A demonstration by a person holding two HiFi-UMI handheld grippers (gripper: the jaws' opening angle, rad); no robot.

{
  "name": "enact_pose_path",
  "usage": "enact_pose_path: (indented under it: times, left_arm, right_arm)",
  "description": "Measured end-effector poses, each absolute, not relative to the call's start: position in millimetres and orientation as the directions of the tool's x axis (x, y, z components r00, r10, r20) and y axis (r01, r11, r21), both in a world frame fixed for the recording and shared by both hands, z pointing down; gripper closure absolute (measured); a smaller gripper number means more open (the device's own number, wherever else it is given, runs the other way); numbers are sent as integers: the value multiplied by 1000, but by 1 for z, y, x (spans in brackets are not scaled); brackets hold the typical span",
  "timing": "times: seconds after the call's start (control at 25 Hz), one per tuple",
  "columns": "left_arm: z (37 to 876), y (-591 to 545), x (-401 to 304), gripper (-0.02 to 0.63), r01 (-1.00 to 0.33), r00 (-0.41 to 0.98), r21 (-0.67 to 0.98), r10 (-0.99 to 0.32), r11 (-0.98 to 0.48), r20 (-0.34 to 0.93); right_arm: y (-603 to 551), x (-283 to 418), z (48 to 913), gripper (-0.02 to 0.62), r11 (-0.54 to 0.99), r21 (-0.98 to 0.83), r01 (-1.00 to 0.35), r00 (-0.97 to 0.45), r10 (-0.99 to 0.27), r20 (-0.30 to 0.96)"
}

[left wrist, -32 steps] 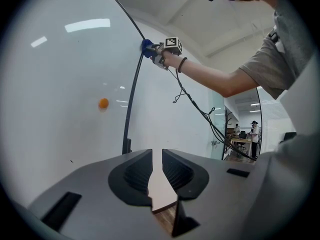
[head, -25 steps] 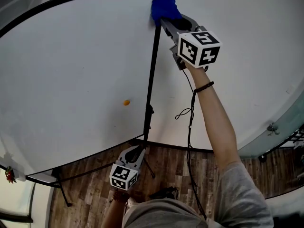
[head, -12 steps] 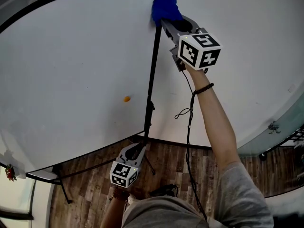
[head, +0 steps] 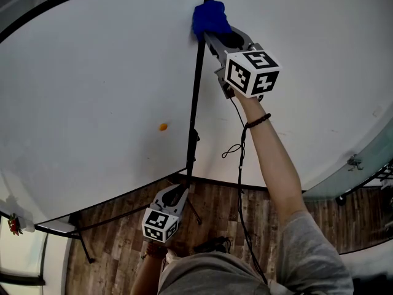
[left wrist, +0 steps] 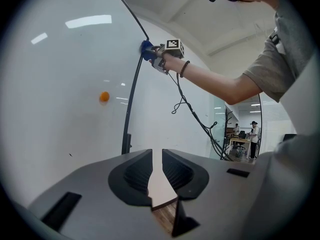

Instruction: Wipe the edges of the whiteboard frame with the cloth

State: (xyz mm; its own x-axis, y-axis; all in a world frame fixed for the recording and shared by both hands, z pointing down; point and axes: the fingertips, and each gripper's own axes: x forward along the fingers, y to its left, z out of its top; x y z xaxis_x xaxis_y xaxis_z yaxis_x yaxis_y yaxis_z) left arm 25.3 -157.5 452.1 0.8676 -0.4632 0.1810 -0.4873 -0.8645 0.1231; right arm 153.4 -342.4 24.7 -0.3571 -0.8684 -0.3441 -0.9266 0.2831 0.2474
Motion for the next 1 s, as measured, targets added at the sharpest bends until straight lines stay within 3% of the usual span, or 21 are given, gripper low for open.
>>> enact_pose_path:
  times: [1.0]
  left_arm:
    - [467, -153, 28, 540, -485, 864, 119, -453, -867, 218]
  right_arm:
    - [-343, 155, 79, 485, 309, 145, -940, -340, -885, -318]
